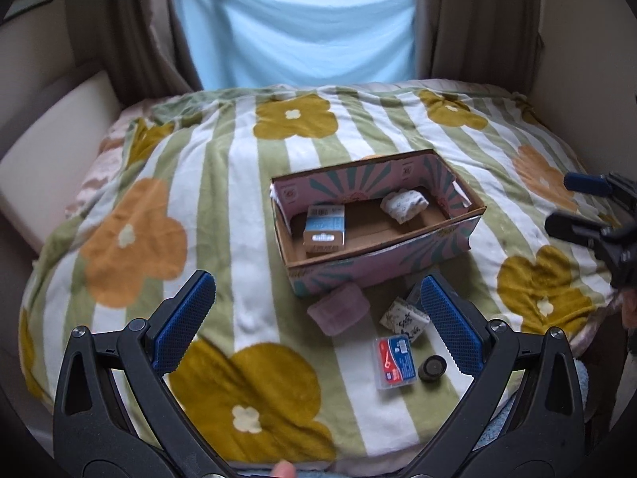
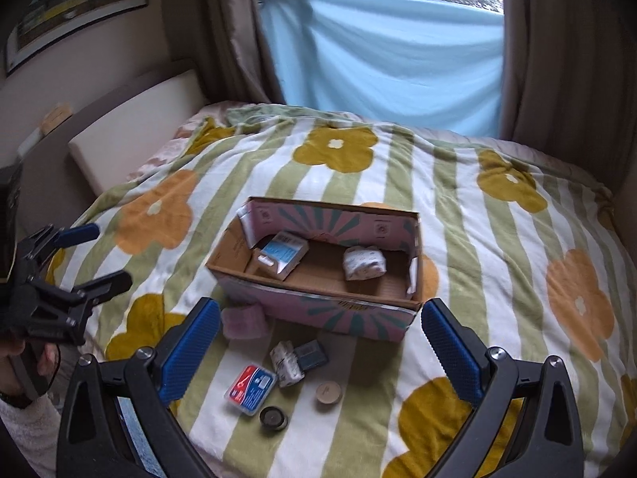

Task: Organize objects
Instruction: 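Open both tools and lift them away from the box, then grasp the pink fuzzy sock with left while right grasps the black jar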

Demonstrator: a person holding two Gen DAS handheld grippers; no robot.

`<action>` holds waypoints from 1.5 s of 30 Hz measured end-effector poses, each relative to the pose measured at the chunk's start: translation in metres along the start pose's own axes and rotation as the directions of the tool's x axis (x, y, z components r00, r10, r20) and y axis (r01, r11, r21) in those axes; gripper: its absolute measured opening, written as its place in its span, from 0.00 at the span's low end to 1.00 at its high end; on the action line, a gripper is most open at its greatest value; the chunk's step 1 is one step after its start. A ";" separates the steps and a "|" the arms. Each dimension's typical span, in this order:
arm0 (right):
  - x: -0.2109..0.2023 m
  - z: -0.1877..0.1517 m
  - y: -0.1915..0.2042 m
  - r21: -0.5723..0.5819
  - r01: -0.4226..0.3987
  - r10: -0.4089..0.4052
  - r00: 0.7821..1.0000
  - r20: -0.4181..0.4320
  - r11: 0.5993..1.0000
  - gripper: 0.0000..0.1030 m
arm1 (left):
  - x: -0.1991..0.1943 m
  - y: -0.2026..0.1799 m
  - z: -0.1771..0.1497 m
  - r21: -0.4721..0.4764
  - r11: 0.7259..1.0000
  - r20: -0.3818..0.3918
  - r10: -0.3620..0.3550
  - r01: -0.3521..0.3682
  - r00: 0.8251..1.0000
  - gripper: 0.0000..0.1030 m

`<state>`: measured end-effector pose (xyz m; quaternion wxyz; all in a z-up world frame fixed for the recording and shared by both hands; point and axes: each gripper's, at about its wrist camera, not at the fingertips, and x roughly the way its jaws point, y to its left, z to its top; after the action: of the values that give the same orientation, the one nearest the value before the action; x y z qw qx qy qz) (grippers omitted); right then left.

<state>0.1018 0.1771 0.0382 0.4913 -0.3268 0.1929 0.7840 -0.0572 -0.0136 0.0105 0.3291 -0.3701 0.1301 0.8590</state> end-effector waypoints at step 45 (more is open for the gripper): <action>0.167 -0.155 0.050 -0.228 -0.219 0.125 0.921 -0.368 0.948 0.81 | 0.229 -0.011 -0.081 -0.319 0.946 -0.286 -0.036 -0.060 0.957 0.97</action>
<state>0.0564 0.1661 -0.1905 0.3297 -0.5049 0.1984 0.7727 -0.1226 0.0642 -0.2106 0.2357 -0.5396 0.0359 0.8075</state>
